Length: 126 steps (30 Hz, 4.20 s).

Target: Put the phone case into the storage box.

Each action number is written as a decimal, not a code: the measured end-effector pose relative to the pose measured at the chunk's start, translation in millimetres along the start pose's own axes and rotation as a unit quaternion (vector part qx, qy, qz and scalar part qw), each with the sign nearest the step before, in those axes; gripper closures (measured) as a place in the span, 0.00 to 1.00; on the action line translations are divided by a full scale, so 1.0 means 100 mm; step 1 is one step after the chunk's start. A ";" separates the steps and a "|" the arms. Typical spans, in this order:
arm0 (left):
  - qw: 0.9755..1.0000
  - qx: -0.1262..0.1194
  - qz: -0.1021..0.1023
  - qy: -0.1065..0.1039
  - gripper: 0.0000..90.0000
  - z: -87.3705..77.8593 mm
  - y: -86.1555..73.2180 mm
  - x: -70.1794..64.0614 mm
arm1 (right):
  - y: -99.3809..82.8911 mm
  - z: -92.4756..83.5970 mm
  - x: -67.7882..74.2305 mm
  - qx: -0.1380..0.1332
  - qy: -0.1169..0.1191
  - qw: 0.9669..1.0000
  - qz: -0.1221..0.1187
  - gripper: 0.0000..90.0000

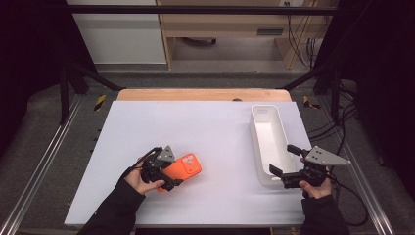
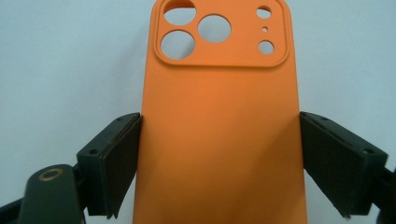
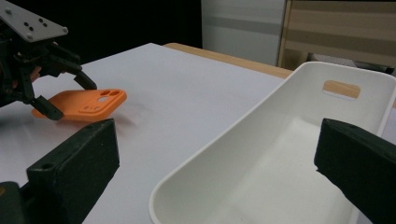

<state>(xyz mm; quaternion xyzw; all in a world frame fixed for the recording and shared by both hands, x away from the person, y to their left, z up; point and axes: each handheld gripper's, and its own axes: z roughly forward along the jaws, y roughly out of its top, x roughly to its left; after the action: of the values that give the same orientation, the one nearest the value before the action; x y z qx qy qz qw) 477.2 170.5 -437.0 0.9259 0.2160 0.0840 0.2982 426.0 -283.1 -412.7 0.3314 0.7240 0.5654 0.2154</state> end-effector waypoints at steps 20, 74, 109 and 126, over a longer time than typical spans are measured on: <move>0.999 -0.031 0.018 -0.009 0.17 -0.17 0.08 -0.08 | 0.03 0.02 0.05 0.007 0.010 1.000 -0.015 0.01; 0.993 -0.076 0.079 -0.033 0.17 -0.32 0.42 -0.39 | 0.22 0.44 0.65 0.057 0.100 0.986 -0.121 0.01; 0.988 -0.082 0.124 -0.045 0.17 -0.24 0.61 -0.46 | 0.27 0.52 0.85 0.060 0.135 0.977 -0.151 0.02; 0.986 -0.085 0.135 -0.054 0.17 -0.21 0.66 -0.52 | 0.28 0.55 0.92 0.076 0.143 0.972 -0.171 0.02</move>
<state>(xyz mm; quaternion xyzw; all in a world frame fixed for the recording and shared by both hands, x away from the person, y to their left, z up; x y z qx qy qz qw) 448.5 109.7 -382.4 0.9211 0.0651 0.0914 0.3728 406.7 -175.4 -395.1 0.1340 0.8340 0.5051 0.1773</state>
